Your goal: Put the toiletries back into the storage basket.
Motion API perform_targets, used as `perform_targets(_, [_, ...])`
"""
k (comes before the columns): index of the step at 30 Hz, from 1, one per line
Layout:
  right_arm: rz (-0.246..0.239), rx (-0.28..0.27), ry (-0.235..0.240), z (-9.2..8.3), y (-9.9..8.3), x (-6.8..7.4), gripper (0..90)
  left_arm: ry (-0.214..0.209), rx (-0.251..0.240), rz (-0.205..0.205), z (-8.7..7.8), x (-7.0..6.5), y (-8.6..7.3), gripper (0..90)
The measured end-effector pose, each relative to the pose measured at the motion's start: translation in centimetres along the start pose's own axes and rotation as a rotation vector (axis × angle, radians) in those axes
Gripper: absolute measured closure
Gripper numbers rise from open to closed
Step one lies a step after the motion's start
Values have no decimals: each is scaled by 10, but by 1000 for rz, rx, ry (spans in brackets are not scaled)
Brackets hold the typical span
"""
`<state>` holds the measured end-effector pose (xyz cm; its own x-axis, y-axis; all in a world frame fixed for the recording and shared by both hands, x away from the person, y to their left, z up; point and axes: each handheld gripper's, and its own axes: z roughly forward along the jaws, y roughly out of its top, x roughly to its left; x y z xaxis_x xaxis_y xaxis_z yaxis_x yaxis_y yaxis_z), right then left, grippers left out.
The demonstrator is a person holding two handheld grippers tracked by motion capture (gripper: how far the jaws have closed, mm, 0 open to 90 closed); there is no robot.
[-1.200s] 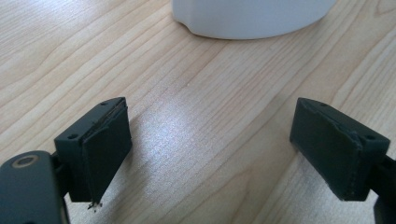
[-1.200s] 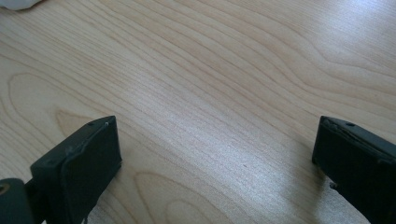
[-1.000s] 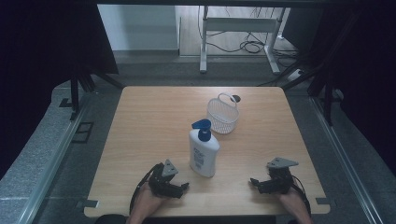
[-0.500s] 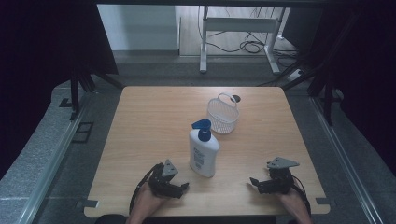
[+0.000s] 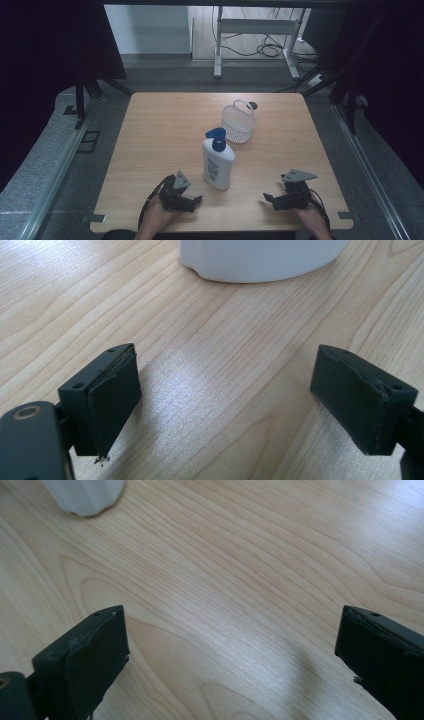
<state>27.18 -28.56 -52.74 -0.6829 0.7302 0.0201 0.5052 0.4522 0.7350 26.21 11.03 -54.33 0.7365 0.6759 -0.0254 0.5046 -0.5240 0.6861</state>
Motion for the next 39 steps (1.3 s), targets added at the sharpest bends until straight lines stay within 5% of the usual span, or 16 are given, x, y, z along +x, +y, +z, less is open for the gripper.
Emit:
perform_targets(24, [-44,-1,71,5,11,20,0,1,-4,-4,0,0,0,118])
perform_targets(34, [-143,5,114,10,27,42,0,1,-4,-3,0,0,0,119])
perform_targets(39, [-123,-28,144,9,37,44,0,1,-4,-4,0,0,0,119])
